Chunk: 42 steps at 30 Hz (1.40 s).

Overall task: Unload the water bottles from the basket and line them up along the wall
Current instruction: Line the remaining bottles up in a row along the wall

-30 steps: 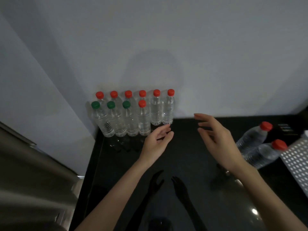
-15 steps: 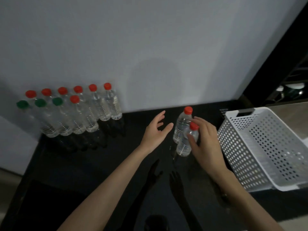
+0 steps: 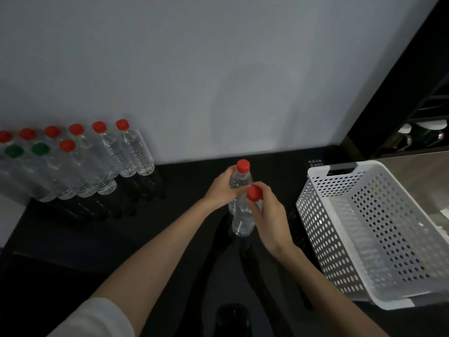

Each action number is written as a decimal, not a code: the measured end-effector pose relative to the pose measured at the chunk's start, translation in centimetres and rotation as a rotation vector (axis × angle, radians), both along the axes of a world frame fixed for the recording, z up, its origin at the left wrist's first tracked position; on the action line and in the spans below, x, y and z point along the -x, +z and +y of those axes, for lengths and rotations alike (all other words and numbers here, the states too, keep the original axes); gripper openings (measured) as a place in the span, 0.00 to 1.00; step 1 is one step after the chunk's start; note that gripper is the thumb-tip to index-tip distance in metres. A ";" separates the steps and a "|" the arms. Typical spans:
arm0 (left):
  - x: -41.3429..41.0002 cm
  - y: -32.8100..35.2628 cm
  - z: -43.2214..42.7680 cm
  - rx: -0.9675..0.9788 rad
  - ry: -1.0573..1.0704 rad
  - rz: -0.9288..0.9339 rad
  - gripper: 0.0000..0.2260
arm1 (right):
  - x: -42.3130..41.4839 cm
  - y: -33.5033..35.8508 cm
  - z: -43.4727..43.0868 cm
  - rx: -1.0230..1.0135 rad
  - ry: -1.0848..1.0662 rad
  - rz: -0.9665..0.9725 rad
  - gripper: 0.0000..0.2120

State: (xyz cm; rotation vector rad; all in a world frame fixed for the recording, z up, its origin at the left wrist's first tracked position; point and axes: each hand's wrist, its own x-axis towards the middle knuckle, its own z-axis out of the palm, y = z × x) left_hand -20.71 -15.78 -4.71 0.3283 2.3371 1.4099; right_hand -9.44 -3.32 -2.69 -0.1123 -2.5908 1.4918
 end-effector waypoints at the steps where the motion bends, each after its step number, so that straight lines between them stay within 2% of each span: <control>1: 0.3 -0.4 0.2 0.016 -0.002 -0.008 0.29 | -0.1 0.1 0.3 0.010 -0.003 0.004 0.13; 5: 0.6 -1.6 0.6 0.084 0.082 0.048 0.28 | 0.0 0.2 1.8 -0.007 0.004 0.020 0.16; 12: -0.9 -1.7 -1.1 0.018 0.251 0.179 0.22 | 1.2 0.2 3.0 -0.098 0.030 0.017 0.17; 17: -2.2 -1.3 -4.6 0.058 0.350 0.201 0.19 | 3.1 1.6 1.1 -0.130 0.103 0.030 0.19; 30: 0.1 1.1 -20.6 0.167 0.659 0.300 0.21 | 10.2 3.0 -11.2 -0.005 0.291 0.022 0.17; 42: 6.3 0.3 -30.4 0.172 0.657 0.313 0.20 | 17.6 1.6 -23.3 0.008 0.333 -0.008 0.18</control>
